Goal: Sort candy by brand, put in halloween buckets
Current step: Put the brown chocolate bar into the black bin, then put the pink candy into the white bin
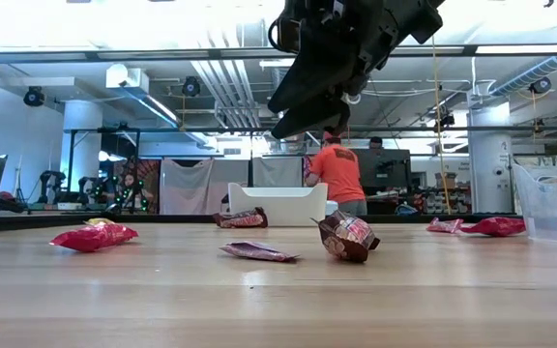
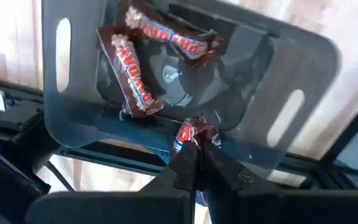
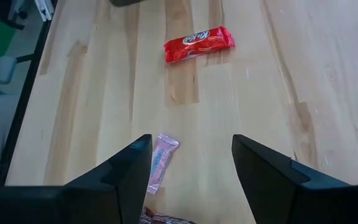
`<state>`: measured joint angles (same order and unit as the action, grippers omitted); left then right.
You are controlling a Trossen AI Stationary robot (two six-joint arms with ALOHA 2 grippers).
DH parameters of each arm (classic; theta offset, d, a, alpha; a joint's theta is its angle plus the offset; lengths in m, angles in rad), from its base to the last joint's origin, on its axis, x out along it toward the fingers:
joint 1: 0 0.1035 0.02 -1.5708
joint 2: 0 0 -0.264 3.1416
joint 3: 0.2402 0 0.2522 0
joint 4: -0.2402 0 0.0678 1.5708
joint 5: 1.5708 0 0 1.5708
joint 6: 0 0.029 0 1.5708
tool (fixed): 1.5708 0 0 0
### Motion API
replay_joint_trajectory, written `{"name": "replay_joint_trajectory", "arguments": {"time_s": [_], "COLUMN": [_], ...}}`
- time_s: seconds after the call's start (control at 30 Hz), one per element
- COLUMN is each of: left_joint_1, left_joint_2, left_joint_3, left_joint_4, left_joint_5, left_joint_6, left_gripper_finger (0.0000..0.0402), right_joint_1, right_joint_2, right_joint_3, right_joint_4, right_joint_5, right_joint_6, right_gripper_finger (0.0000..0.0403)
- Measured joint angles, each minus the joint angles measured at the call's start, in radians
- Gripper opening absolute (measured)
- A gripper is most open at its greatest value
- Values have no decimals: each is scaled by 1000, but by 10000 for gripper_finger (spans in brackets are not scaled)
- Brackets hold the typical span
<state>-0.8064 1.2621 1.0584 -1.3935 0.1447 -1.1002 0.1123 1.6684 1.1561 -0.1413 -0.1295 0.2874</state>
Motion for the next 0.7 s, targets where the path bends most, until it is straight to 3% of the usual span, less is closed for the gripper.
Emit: {"name": "replay_joint_trajectory", "arguments": {"time_s": [0.17,0.43,0.53,0.7], "left_joint_1": [-2,-2,-3,-2], "left_joint_2": [0,-1,-1,-1], "left_joint_3": [-23,-23,-5,52], "left_joint_4": [11,6,30,33], "left_joint_5": [-9,-34,-114,-352], "left_joint_6": [-43,-50,-16,73], "left_gripper_finger": [31,114,134,141], "right_joint_1": [0,0,1,17], "right_joint_2": [0,0,0,1], "right_joint_3": [0,0,0,0], "right_joint_4": [0,1,1,0], "right_joint_5": [0,28,80,85], "right_joint_6": [0,17,65,85], "right_gripper_finger": [215,215,215,215]}}
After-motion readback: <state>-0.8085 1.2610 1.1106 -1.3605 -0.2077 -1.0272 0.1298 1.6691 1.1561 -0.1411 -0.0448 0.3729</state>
